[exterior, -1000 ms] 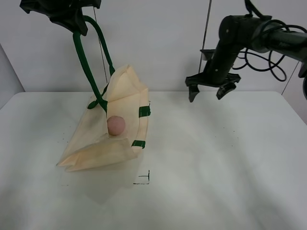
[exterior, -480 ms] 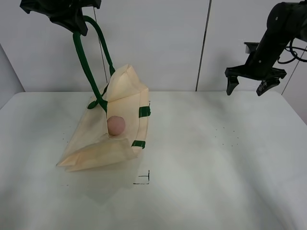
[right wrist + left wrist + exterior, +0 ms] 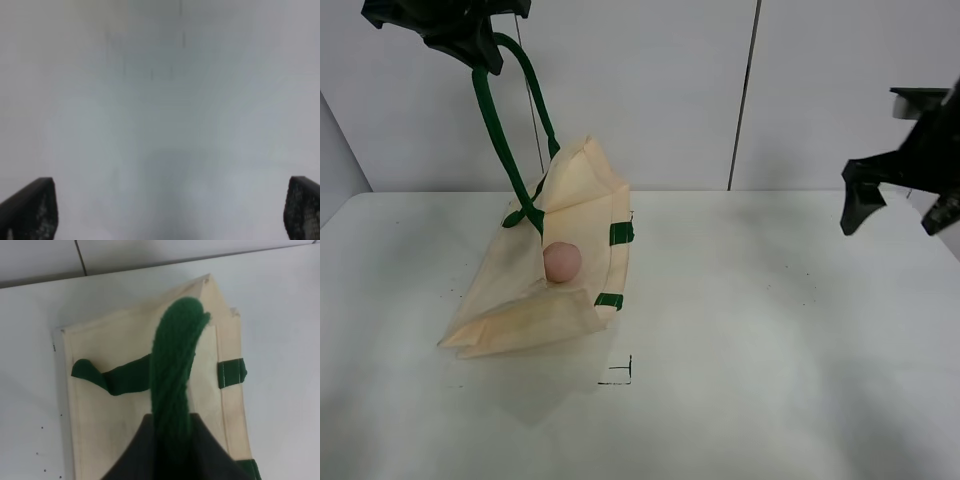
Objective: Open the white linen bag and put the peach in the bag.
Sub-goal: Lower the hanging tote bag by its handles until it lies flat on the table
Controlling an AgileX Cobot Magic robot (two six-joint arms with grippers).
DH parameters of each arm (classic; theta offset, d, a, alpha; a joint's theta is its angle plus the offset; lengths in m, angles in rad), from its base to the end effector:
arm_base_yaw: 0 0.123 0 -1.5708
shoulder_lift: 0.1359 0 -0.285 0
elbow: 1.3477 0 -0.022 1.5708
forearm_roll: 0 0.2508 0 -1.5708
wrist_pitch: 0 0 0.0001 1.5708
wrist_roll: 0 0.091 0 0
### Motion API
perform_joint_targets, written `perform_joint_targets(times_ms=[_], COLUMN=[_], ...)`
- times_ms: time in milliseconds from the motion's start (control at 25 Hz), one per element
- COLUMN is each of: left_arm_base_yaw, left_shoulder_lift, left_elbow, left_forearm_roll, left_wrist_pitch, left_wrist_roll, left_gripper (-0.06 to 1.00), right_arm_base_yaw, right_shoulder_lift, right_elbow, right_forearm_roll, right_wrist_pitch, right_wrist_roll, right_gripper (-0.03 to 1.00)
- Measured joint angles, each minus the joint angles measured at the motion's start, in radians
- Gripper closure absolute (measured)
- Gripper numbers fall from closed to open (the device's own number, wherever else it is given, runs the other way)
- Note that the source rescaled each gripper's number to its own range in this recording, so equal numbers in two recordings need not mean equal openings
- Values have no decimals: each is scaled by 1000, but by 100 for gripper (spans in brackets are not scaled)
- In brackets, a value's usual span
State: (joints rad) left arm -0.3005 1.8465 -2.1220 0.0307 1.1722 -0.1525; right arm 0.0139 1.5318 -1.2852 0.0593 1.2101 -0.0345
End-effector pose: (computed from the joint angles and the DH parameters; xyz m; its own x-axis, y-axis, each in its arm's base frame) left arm 0.3861 -0.1169 0.4278 -0.7234 0.0775 -0.6860 0.1776 0.9811 -0.0764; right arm 0.2967 0.0092 0.2995 -0.9792 -0.0271 -0.2012 -0.0383 0.9979 0.0516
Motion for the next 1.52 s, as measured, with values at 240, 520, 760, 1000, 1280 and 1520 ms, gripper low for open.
perform_joint_targets(times_ms=[240,520,760,1000,1280,1520], left_arm_base_yaw=[0,0,0,0,0,0], left_shoulder_lift=[0,0,0,15,124,279], left_elbow=[0,0,0,0,26,91], left_forearm_roll=[-16,-18,-18,-19,-40,-64], left_wrist_pitch=[0,0,0,0,-5,-44], left_wrist_roll=[0,0,0,0,0,5], left_gripper=[94,94,94,94,94,94], right_arm_base_yaw=[0,0,0,0,8,8], right_shoulder_lift=[-374,-1022,-1380,-1535,-1535,-1535], right_elbow=[370,769,781,783,788,788], right_forearm_roll=[-1,-2,-9,-25,-27,-27], right_wrist_pitch=[-1,-152,-181,-180,-180,-180], right_wrist_roll=[0,1,3,16,17,19], right_gripper=[-3,-3,-3,-3,-3,-3])
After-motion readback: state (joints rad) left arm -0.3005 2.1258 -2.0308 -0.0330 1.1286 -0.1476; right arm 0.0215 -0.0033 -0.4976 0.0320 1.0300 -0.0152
